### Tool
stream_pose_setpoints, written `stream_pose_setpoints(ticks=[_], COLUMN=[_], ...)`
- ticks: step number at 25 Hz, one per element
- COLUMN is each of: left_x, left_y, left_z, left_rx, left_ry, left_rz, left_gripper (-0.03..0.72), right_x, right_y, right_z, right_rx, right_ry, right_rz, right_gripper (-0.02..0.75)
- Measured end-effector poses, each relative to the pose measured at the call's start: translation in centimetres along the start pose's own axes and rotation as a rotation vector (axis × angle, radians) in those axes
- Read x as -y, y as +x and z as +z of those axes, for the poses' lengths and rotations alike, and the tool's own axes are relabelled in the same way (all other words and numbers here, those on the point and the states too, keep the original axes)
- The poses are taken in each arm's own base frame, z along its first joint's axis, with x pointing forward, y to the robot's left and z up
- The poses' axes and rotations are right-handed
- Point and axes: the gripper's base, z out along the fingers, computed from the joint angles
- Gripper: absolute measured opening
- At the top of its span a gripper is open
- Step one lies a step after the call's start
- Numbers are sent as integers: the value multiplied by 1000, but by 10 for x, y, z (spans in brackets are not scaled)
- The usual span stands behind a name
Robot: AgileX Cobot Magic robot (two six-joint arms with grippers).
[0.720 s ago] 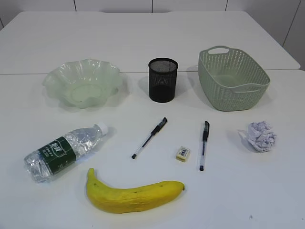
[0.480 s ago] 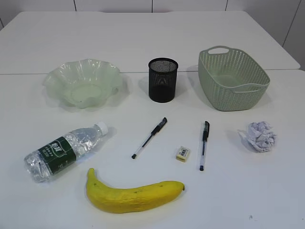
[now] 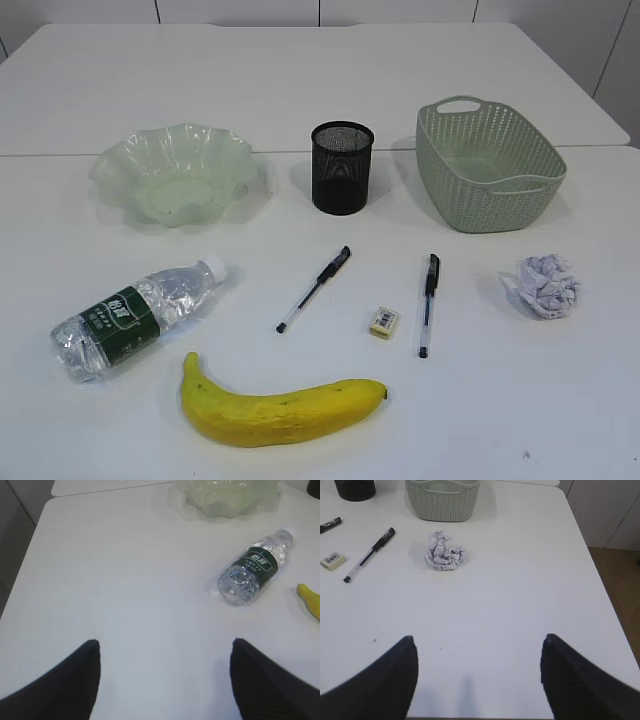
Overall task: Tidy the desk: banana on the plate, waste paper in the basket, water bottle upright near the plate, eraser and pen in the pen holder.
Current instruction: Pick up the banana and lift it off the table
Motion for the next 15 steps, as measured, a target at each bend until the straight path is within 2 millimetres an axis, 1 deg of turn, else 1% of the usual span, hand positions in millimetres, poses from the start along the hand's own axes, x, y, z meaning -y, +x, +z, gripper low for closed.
stream_pose_setpoints(ticks=[15], left_x=[0], left_y=[0], left_z=[0], left_rx=[0], left_ry=[0], left_rz=[0], left_gripper=[573], right_x=[0], right_y=[0], right_z=[0], right_rx=[0], right_ry=[0], right_rz=[0], right_gripper=[566])
